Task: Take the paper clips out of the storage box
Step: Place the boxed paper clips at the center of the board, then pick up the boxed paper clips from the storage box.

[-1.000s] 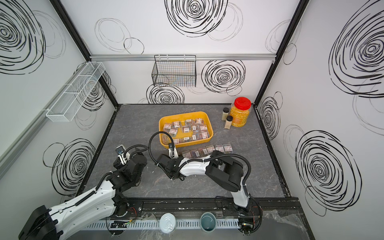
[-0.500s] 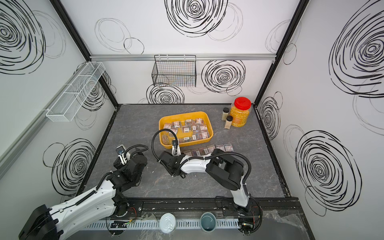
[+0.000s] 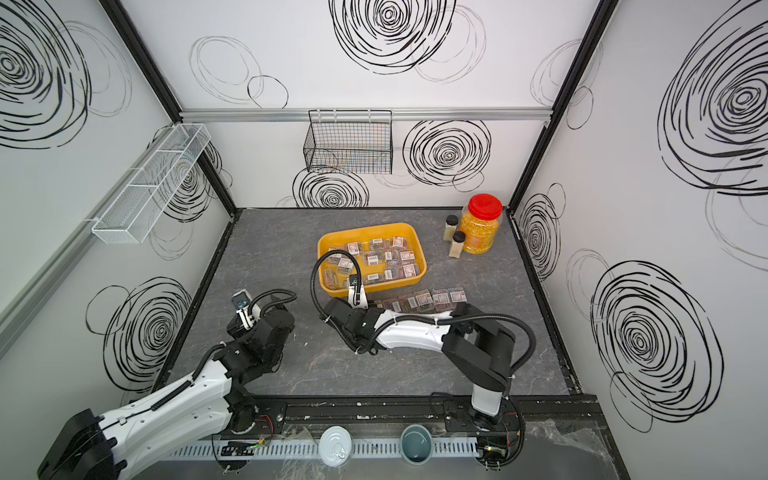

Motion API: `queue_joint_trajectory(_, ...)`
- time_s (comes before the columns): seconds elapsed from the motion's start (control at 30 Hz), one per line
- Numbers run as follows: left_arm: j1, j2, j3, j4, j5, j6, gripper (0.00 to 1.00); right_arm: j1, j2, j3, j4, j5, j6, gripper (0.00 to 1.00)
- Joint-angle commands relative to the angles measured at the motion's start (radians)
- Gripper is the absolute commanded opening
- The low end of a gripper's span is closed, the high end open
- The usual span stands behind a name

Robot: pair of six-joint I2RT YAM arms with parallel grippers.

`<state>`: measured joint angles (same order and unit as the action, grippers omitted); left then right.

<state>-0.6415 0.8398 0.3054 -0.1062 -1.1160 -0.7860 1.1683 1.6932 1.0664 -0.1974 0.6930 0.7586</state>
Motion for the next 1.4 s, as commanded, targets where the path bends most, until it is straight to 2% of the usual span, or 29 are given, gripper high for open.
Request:
queue_joint_trajectory(0.0, -0.006, 0.016, 0.039, 0.001, -0.034, -0.019, 0.99, -0.019, -0.137, -0.068, 0.02, 0.087, -0.082, 0.51)
queue_joint_trajectory(0.1, -0.009, 0.022, 0.042, 0.003, -0.034, -0.018, 0.99, -0.098, -0.286, -0.183, 0.066, 0.105, -0.144, 0.56)
queue_joint_trajectory(0.23, -0.015, 0.033, 0.047, 0.003, -0.04, -0.018, 0.99, -0.352, -0.503, -0.387, 0.158, -0.056, -0.208, 0.56)
queue_joint_trajectory(0.37, -0.024, 0.058, 0.059, 0.003, -0.052, -0.013, 0.99, -0.589, -0.69, -0.561, 0.217, -0.115, -0.254, 0.61)
queue_joint_trajectory(0.43, -0.03, 0.082, 0.071, 0.006, -0.056, -0.002, 0.99, -0.7, -0.762, -0.629, 0.252, -0.18, -0.279, 0.63)
queue_joint_trajectory(0.47, -0.037, 0.096, 0.079, 0.006, -0.06, 0.003, 0.99, -0.751, -0.786, -0.654, 0.26, -0.199, -0.249, 0.63)
queue_joint_trajectory(0.53, -0.052, 0.127, 0.106, -0.008, -0.072, 0.008, 0.99, -0.846, -0.818, -0.711, 0.328, -0.34, -0.24, 0.64)
queue_joint_trajectory(0.57, -0.051, 0.139, 0.118, 0.0, -0.047, 0.028, 0.99, -0.875, -0.818, -0.732, 0.354, -0.367, -0.241, 0.64)
queue_joint_trajectory(0.6, -0.041, 0.148, 0.125, 0.044, 0.007, 0.088, 0.99, -0.891, -0.808, -0.742, 0.364, -0.361, -0.23, 0.64)
queue_joint_trajectory(0.63, -0.019, 0.159, 0.138, 0.098, 0.116, 0.144, 0.99, -0.904, -0.788, -0.749, 0.362, -0.333, -0.21, 0.64)
queue_joint_trajectory(0.67, -0.002, 0.17, 0.157, 0.118, 0.203, 0.16, 0.94, -0.916, -0.763, -0.749, 0.364, -0.324, -0.192, 0.65)
queue_joint_trajectory(0.73, 0.001, 0.199, 0.213, 0.109, 0.279, 0.129, 0.86, -0.934, -0.709, -0.727, 0.366, -0.358, -0.189, 0.64)
queue_joint_trajectory(0.83, -0.023, 0.257, 0.291, 0.113, 0.308, 0.1, 0.84, -0.935, -0.638, -0.691, 0.36, -0.376, -0.197, 0.66)
queue_joint_trajectory(0.97, -0.064, 0.404, 0.441, 0.102, 0.341, 0.131, 0.83, -0.933, -0.607, -0.68, 0.357, -0.368, -0.193, 0.66)
queue_joint_trajectory(1.1, -0.091, 0.616, 0.682, -0.068, 0.325, 0.118, 0.78, -0.932, -0.629, -0.696, 0.37, -0.342, -0.178, 0.68)
queue_joint_trajectory(1.23, -0.139, 0.836, 0.939, -0.257, 0.23, 0.101, 0.75, -0.93, -0.643, -0.708, 0.372, -0.333, -0.172, 0.69)
queue_joint_trajectory(1.37, -0.15, 0.985, 1.1, -0.349, 0.219, 0.1, 0.73, -0.919, -0.624, -0.693, 0.363, -0.324, -0.173, 0.69)
